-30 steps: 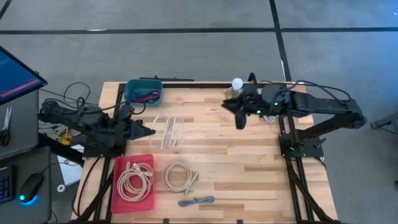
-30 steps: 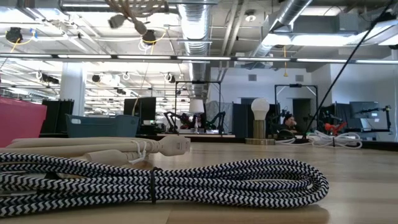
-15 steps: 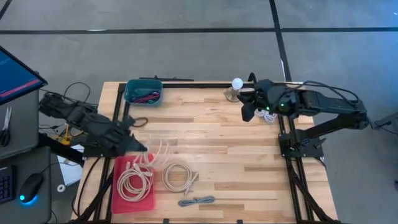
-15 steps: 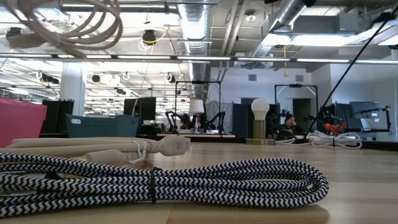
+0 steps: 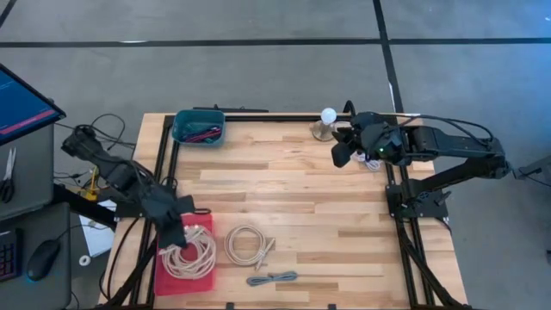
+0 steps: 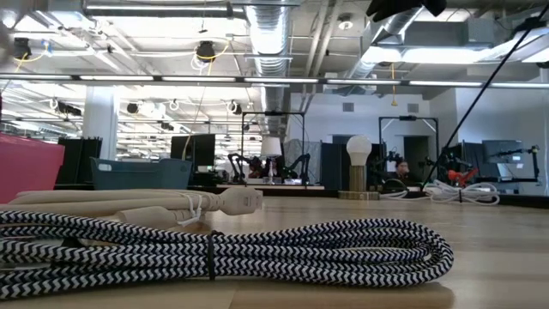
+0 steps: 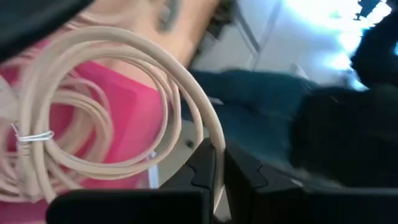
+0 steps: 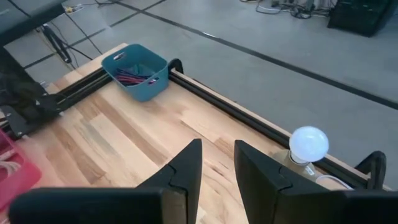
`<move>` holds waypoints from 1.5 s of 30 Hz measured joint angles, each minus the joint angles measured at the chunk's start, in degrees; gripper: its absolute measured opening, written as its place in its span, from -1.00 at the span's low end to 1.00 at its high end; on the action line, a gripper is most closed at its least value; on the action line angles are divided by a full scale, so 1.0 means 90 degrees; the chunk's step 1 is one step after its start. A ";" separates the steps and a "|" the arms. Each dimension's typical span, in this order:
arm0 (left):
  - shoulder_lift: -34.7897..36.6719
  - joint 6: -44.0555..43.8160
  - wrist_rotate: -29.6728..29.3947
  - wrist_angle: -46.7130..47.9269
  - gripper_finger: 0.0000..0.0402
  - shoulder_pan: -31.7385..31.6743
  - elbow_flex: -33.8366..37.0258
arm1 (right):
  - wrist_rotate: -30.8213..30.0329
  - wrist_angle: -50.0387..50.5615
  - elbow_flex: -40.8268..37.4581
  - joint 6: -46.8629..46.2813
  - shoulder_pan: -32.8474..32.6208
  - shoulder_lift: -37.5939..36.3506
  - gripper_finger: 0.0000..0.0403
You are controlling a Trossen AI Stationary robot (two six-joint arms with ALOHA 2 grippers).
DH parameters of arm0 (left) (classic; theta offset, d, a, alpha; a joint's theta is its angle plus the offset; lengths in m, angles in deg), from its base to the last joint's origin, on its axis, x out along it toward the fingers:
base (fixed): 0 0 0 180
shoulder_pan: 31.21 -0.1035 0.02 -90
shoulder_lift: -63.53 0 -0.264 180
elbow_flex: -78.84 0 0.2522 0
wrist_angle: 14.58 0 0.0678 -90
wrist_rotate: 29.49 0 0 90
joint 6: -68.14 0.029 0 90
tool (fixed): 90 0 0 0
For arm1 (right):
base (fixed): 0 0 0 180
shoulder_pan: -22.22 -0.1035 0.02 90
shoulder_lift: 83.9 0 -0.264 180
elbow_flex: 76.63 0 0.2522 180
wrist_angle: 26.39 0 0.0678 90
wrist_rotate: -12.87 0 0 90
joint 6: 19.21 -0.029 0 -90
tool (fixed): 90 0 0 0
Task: Pick & Place USB Port
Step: Put the brown HDMI cable into the red bin
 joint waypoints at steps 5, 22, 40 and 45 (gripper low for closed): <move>-0.0357 -0.0025 -0.0298 0.0410 -0.93 0.0246 0.0000 | -0.0043 -0.0007 0.0000 -0.0084 0.0000 0.0003 -0.57; -0.1861 0.0183 0.0383 0.1100 -0.93 0.0883 0.0002 | -0.0039 -0.0017 0.0000 -0.0084 0.0000 0.0004 -0.57; -0.2408 0.0361 -0.0214 0.1010 -0.72 0.0878 0.0002 | -0.0009 -0.0017 0.0000 -0.0082 0.0000 0.0003 -0.57; -0.2408 0.0361 -0.0180 0.0981 -0.56 0.0878 0.0002 | 0.0000 -0.0017 0.0000 -0.0082 0.0000 0.0003 -0.57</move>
